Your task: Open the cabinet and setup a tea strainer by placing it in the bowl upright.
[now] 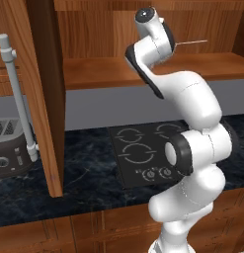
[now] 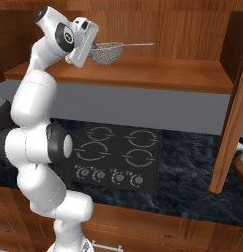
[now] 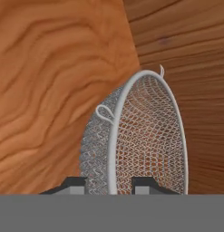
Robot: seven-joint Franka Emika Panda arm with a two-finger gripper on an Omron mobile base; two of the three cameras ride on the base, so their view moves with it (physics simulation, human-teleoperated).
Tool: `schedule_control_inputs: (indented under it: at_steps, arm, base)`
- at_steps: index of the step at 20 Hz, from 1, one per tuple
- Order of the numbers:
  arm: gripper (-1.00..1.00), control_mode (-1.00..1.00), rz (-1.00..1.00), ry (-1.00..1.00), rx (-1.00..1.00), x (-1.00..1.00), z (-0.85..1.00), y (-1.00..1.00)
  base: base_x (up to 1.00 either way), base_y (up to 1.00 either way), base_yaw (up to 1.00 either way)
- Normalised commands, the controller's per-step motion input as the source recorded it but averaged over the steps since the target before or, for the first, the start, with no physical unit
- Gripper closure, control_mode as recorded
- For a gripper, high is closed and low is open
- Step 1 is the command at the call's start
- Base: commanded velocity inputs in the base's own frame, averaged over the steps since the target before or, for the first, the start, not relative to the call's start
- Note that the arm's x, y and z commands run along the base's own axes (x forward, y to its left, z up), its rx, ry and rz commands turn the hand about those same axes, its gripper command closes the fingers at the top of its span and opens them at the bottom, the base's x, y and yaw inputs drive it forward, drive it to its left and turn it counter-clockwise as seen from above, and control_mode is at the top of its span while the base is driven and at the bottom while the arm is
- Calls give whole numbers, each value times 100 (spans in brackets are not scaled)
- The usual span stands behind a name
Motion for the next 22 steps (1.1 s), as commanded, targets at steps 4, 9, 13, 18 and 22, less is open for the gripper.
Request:
schedule_control_inputs:
  at_steps: [4,9,13,18,22]
  arm:
    - [100,-100,-8,-9,0,-100,0,8]
    - [100,-100,-10,-7,0,-100,0,6]
    - [100,-100,-14,-2,0,-100,0,7]
    - [100,-100,-26,0,4,-100,2,3]
    - [100,-100,-36,0,8,-96,0,12]
  base:
    - [0,0,0]
    - [0,0,0]
    - [0,0,0]
    - [0,0,0]
    - [0,0,0]
